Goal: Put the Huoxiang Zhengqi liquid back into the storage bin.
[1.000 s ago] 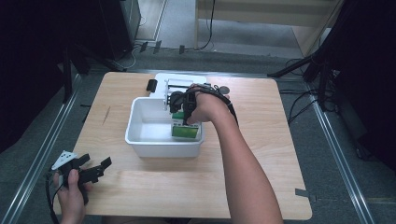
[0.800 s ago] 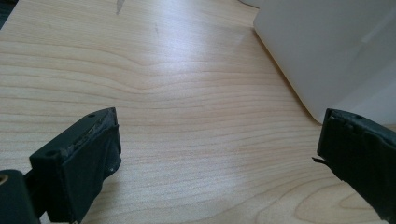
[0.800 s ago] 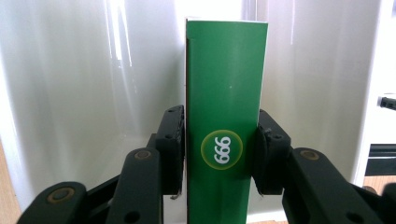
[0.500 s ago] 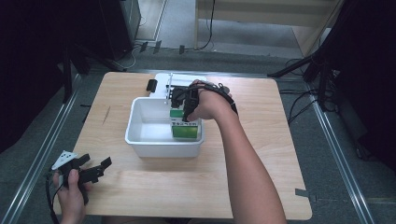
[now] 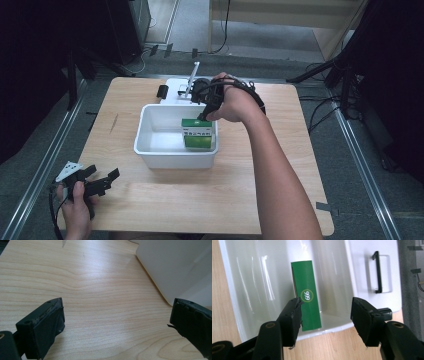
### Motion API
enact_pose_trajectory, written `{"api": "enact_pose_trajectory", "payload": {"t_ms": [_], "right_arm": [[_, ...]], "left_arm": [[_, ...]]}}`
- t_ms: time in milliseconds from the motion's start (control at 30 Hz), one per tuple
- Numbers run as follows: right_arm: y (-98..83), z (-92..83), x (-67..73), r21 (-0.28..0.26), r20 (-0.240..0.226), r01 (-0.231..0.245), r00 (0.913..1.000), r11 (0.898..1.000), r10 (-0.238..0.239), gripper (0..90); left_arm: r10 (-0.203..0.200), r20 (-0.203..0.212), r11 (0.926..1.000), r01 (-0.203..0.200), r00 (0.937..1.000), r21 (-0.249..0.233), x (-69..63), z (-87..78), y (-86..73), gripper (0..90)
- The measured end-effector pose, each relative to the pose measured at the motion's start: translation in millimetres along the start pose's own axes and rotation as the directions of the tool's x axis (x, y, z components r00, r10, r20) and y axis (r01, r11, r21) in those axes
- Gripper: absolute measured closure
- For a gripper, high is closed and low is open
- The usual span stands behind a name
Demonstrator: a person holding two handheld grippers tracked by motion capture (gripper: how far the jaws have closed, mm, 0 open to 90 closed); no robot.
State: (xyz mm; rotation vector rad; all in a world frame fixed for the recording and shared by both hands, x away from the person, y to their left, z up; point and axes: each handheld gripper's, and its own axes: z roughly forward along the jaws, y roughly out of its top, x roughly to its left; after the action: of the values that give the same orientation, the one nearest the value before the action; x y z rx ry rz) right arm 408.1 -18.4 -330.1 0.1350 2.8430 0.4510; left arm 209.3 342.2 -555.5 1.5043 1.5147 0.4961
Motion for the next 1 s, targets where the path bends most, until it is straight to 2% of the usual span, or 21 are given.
{"api": "enact_pose_trajectory", "payload": {"t_ms": [200, 333, 500, 633, 733, 800, 967, 1000], "right_arm": [[-14.2, -19.3, -3.7, -0.050, 0.026, -0.055, 0.9981, 0.997, 0.056, 37.1], [-26.1, -29.0, -5.6, -0.060, 0.047, -0.085, 0.9950, 0.995, 0.088, 33.9], [-42.3, -39.6, -5.9, -0.117, 0.070, -0.148, 0.9853, 0.982, 0.156, 30.6], [-58.2, -45.5, -6.1, -0.169, 0.090, -0.197, 0.9727, 0.966, 0.214, 29.2], [-70.3, -47.7, -6.0, -0.202, 0.098, -0.244, 0.9587, 0.949, 0.267, 28.6], [-80.9, -48.3, -5.9, -0.227, 0.106, -0.277, 0.9461, 0.934, 0.306, 28.3], [-104.8, -46.0, -4.7, -0.286, 0.101, -0.332, 0.9224, 0.899, 0.373, 27.8], [-109.2, -45.5, -4.1, -0.294, 0.101, -0.346, 0.9156, 0.891, 0.389, 27.8]], "left_arm": [[-0.001, 0.002, 1.0000, 0.001, 1.0000, 0.001, 0.3, 0.0, 0.0, 0.6], [-0.001, 0.002, 1.0000, 0.001, 1.0000, 0.002, 0.3, 0.0, 0.1, 0.6], [-0.001, 0.000, 1.0000, 0.001, 1.0000, 0.003, 0.2, 0.0, 0.1, 0.6], [0.000, -0.002, 1.0000, 0.000, 1.0000, 0.003, 0.1, 0.0, 0.1, 0.6], [-0.001, -0.002, 1.0000, 0.001, 1.0000, 0.000, -0.2, 0.3, 0.2, 0.6], [-0.001, -0.002, 1.0000, 0.001, 1.0000, -0.001, -0.2, 0.4, 0.1, 0.6], [-0.001, -0.003, 1.0000, 0.001, 1.0000, 0.000, -0.4, 0.4, 0.1, 0.6], [-0.001, -0.003, 1.0000, 0.001, 1.0000, -0.001, -0.4, 0.4, 0.1, 0.6]]}}
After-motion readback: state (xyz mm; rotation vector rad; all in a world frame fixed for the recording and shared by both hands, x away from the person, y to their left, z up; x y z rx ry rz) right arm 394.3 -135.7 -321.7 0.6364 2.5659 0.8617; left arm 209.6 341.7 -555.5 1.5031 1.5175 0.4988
